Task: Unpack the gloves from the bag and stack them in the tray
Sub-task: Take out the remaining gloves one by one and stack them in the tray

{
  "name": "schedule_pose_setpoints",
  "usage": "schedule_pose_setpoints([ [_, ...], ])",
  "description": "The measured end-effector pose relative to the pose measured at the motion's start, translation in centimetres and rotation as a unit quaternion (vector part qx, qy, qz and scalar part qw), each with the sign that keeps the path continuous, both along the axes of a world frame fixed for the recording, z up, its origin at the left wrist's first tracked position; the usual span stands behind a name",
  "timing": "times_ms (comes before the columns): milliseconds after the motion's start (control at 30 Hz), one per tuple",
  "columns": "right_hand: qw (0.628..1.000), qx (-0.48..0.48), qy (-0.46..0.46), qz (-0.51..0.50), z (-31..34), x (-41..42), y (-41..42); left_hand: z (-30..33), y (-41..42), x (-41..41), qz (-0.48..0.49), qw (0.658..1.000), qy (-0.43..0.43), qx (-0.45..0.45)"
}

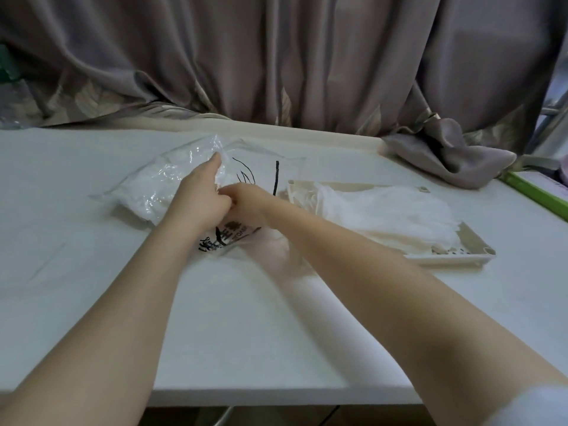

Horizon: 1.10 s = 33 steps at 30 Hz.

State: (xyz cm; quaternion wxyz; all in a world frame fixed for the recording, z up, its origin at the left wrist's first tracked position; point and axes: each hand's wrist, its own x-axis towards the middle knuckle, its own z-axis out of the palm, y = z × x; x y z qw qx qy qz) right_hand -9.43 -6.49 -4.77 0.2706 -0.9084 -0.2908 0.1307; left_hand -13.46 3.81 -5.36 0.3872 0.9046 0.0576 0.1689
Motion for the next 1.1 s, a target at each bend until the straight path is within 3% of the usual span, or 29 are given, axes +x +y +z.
schedule_pose_setpoints([
  [100,0.997,-0.029,-0.063,-0.015,0.0,0.5,0.0,-0.2,-0.5,0.0,-0.028,1.000,-0.005,0.006],
  [167,0.994,0.000,-0.097,-0.053,0.5,0.9,-0.9,-0.2,-0.8,-0.1,-0.035,0.999,-0.013,0.031],
  [233,0.986,0.121,-0.055,-0.100,1.3,0.8,-2.3,-0.1,-0.9,-0.2,-0.038,0.997,-0.008,0.068],
  [333,0.940,0.309,0.027,-0.145,2.4,0.8,-4.7,-0.6,-1.1,-0.2,-0.055,0.993,0.002,0.101],
  [500,0.921,0.333,0.141,-0.145,1.9,0.1,-7.7,-1.9,-1.0,0.5,-0.029,0.990,0.026,0.132],
  [633,0.835,0.478,0.224,-0.157,1.6,-0.1,-8.8,-2.1,-1.1,0.5,-0.013,0.991,0.027,0.134],
  [700,0.807,0.515,0.222,-0.185,1.8,-0.2,-9.4,-2.0,-1.2,0.3,0.003,0.992,-0.017,0.121],
  [800,0.834,0.473,0.204,-0.200,1.5,-0.4,-10.0,-1.2,-1.6,-0.1,0.017,0.990,-0.131,0.045],
  [900,0.869,0.418,0.195,-0.181,0.8,-0.5,-9.9,-0.1,-2.1,-0.7,0.020,0.980,-0.191,-0.056],
  [1000,0.891,0.394,0.164,-0.155,0.6,-0.2,-8.9,0.8,-2.2,-1.3,0.040,0.964,-0.247,-0.094],
  [1100,0.934,0.311,0.115,-0.135,0.6,0.2,-7.3,1.2,-1.9,-1.5,0.052,0.956,-0.269,-0.104],
])
